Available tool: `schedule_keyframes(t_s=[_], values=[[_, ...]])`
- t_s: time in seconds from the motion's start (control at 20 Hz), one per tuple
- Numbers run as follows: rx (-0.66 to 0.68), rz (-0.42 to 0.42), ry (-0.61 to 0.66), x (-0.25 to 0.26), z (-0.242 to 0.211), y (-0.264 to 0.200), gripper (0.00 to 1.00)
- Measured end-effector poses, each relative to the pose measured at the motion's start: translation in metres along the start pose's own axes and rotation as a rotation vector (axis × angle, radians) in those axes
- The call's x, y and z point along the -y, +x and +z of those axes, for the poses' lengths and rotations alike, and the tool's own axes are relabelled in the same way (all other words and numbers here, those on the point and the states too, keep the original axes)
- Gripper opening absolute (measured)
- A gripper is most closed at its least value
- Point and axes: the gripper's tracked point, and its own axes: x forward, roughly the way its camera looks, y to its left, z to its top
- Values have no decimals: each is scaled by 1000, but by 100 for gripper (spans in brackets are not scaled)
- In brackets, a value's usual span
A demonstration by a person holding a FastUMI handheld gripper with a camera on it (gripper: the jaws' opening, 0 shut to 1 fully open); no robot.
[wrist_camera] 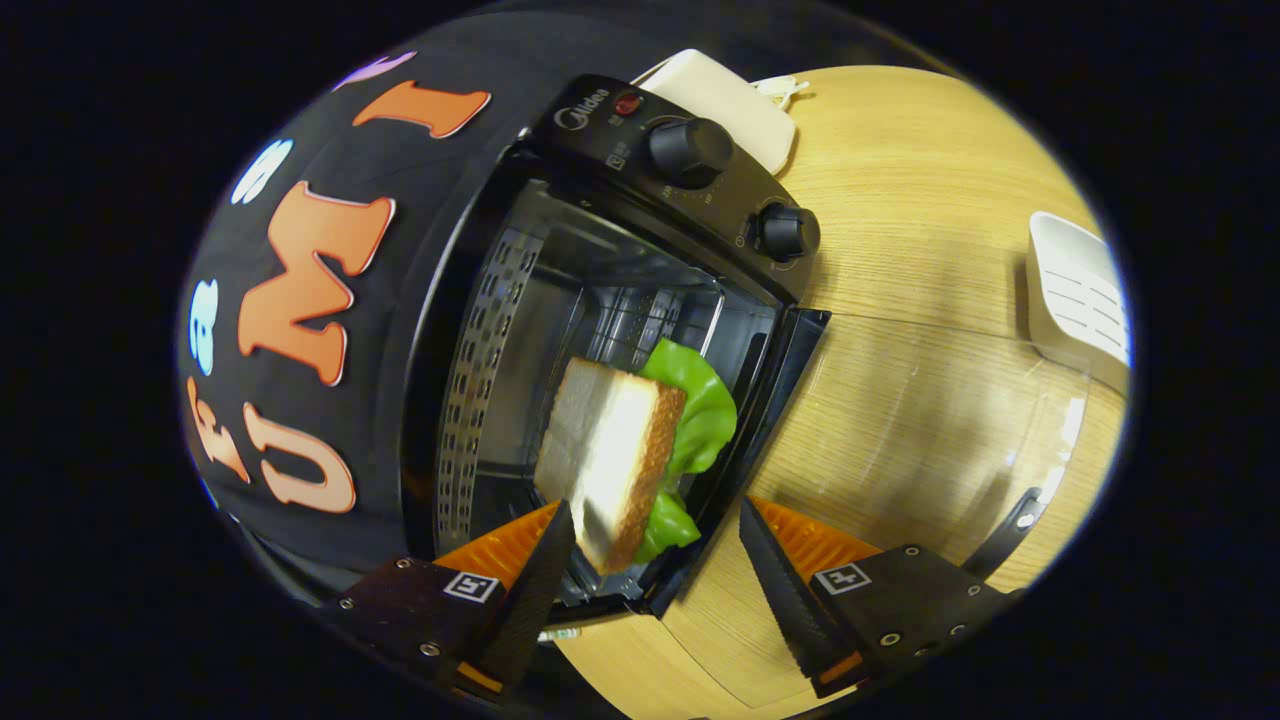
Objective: Open the toaster oven, put the food inside, and close the toaster oven door.
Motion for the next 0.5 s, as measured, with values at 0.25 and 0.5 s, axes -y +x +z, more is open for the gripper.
schedule_keyframes(t_s=[0.25, 0.5], values=[[-63, -13, -296, 18, -12, -51, 98], [-91, 52, -548, 25, -11, -101, 98]])
